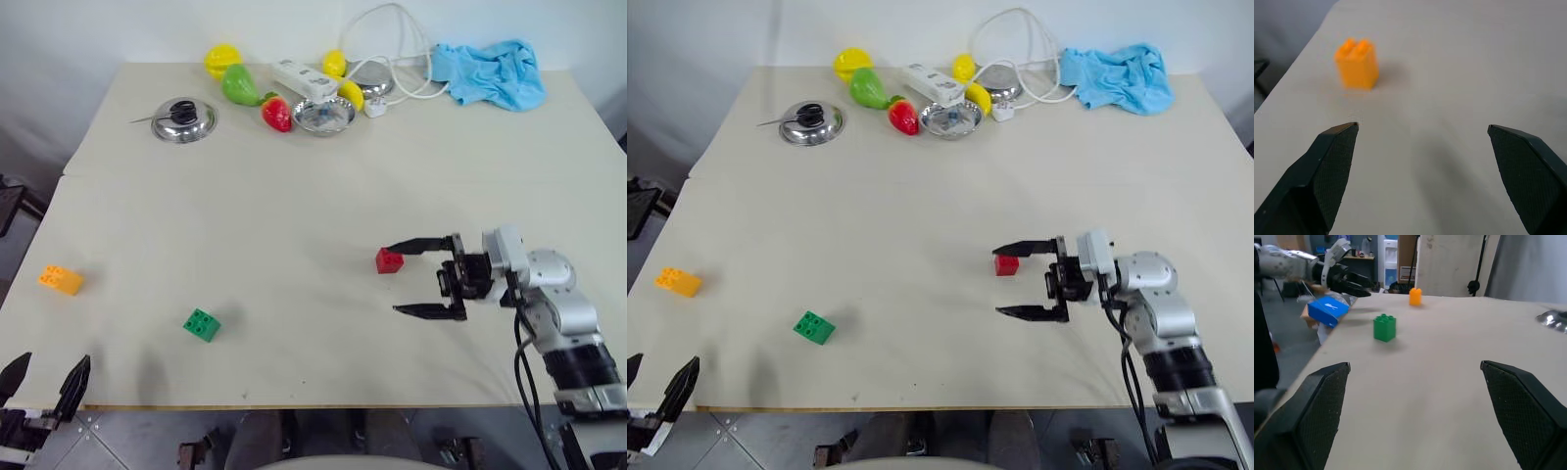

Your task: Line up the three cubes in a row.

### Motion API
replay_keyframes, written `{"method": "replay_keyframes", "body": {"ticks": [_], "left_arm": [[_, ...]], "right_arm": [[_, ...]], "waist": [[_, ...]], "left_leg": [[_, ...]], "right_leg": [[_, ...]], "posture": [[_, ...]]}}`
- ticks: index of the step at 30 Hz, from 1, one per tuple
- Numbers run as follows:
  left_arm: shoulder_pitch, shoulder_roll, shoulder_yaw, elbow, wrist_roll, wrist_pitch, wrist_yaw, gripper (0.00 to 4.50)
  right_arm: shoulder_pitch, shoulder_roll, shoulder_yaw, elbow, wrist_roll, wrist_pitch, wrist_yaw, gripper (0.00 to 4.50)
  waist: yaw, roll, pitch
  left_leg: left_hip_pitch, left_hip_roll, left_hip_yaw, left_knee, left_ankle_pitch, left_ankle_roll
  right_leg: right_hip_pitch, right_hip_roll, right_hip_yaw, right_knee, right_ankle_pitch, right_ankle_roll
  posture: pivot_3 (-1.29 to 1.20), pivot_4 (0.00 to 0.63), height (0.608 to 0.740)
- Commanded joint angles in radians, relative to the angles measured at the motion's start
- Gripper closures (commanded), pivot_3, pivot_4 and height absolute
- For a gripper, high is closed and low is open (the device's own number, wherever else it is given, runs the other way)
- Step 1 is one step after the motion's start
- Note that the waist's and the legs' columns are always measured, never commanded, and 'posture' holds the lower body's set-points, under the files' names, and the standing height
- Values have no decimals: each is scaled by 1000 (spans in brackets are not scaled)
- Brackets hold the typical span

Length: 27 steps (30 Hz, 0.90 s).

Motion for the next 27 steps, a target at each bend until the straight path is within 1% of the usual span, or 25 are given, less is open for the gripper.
{"method": "replay_keyframes", "body": {"ticks": [1, 5, 8, 13, 15, 16, 17, 19, 23, 27], "left_arm": [[68, -12, 52, 7, -26, -55, -22, 0], [94, -16, -8, -70, -4, -73, -38, 0], [76, -17, -104, -159, 76, -89, -12, 0], [27, -53, -286, -288, 132, -52, 70, 0], [10, -55, -348, -296, 167, -42, 89, 0], [4, -50, -384, -298, 183, -36, 90, 0], [-3, -42, -409, -298, 197, -25, 96, 0], [-21, -28, -446, -290, 225, -20, 107, 0], [-86, 1, -503, -243, 261, -3, 124, 0], [-139, 24, -527, -194, 277, -2, 136, 0]], "right_arm": [[61, 31, -61, -50, -18, -49, -29, 27], [55, 52, -89, -44, -34, -62, -34, 27], [33, 55, -98, -17, -48, -69, -12, 27], [4, 47, -111, 24, -60, -58, 1, 27], [-1, 47, -113, 38, -64, -57, 8, 27], [-2, 46, -115, 42, -65, -57, 11, 27], [-4, 47, -117, 47, -67, -57, 14, 27], [-6, 49, -122, 55, -71, -59, 19, 27], [6, 57, -133, 56, -77, -66, 23, 27], [27, 62, -138, 30, -79, -66, 10, 27]], "waist": [[-1, -1, 0], [-4, -1, -1], [-5, -1, -1], [-4, -1, -1], [-4, -1, -1], [-4, -1, -1], [-4, -1, -1], [-5, -1, -1], [-5, -1, -1], [-4, 0, -1]], "left_leg": [[0, 0, 0, 0, -1, -1], [0, 0, 4, 0, -2, -1], [0, 0, 4, 0, -2, 0], [0, 0, 4, 0, -1, 5], [0, -1, 4, 0, -1, 6], [0, -1, 4, 0, -1, 6], [0, -1, 4, 0, -1, 6], [0, 0, 5, 0, -1, 6], [0, 1, 5, 1, -1, 6], [0, 2, 5, 1, -1, 6]], "right_leg": [[0, 0, 0, 0, 0, 0], [-1, -3, -3, 0, 0, 0], [0, -3, -3, 0, 0, 0], [0, -3, -4, -1, 0, 0], [0, -2, -4, -1, 0, 0], [0, -1, -4, -1, 0, 0], [0, 4, -4, -1, 0, 0], [0, 6, -4, 1, 0, 0], [0, 8, -3, 2, 0, 0], [0, 8, -3, 3, 0, 0]], "posture": [[0, 150, 740], [0, 150, 740], [0, 150, 740], [0, 150, 740], [0, 150, 740], [0, 150, 740], [0, 150, 740], [0, 150, 740], [0, 150, 740], [0, 150, 740]]}}
